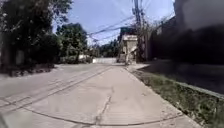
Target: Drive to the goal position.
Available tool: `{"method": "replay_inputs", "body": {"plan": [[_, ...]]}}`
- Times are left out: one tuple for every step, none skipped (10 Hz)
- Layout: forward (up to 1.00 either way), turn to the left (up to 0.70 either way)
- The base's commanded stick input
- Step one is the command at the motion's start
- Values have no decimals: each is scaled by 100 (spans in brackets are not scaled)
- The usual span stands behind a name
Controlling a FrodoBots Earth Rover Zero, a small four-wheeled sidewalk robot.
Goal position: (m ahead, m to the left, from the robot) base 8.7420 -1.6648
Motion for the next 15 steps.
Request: {"method": "replay_inputs", "body": {"plan": [[100,0],[100,0],[100,0],[100,0],[100,0],[100,0],[100,0],[100,0],[100,0],[100,-1],[100,-2],[100,-2],[100,-1],[100,-1],[100,0]]}}
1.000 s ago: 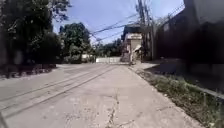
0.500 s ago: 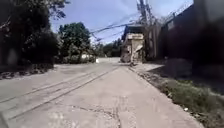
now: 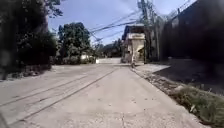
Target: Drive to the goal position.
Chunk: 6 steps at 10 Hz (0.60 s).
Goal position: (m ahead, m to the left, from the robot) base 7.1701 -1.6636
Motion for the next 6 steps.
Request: {"method": "replay_inputs", "body": {"plan": [[100,0],[100,0],[100,0],[100,0],[100,0],[100,1]]}}
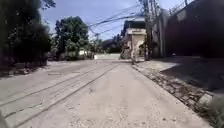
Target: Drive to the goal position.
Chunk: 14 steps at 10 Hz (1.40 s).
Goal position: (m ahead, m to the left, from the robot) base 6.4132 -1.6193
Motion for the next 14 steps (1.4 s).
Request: {"method": "replay_inputs", "body": {"plan": [[100,1],[100,0],[100,0],[100,0],[100,0],[100,0],[100,0],[100,0],[100,0],[100,0],[100,0],[100,0],[100,0],[100,0]]}}
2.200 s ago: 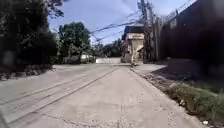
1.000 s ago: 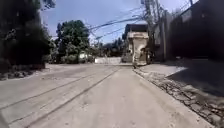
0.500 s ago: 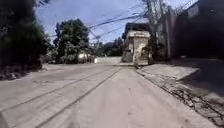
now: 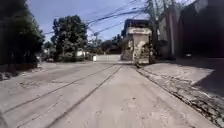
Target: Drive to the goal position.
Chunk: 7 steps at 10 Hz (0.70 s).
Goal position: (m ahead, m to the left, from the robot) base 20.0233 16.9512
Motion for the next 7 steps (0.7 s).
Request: {"method": "replay_inputs", "body": {"plan": [[100,0],[100,0],[100,0],[100,0],[100,0],[100,0],[100,0]]}}
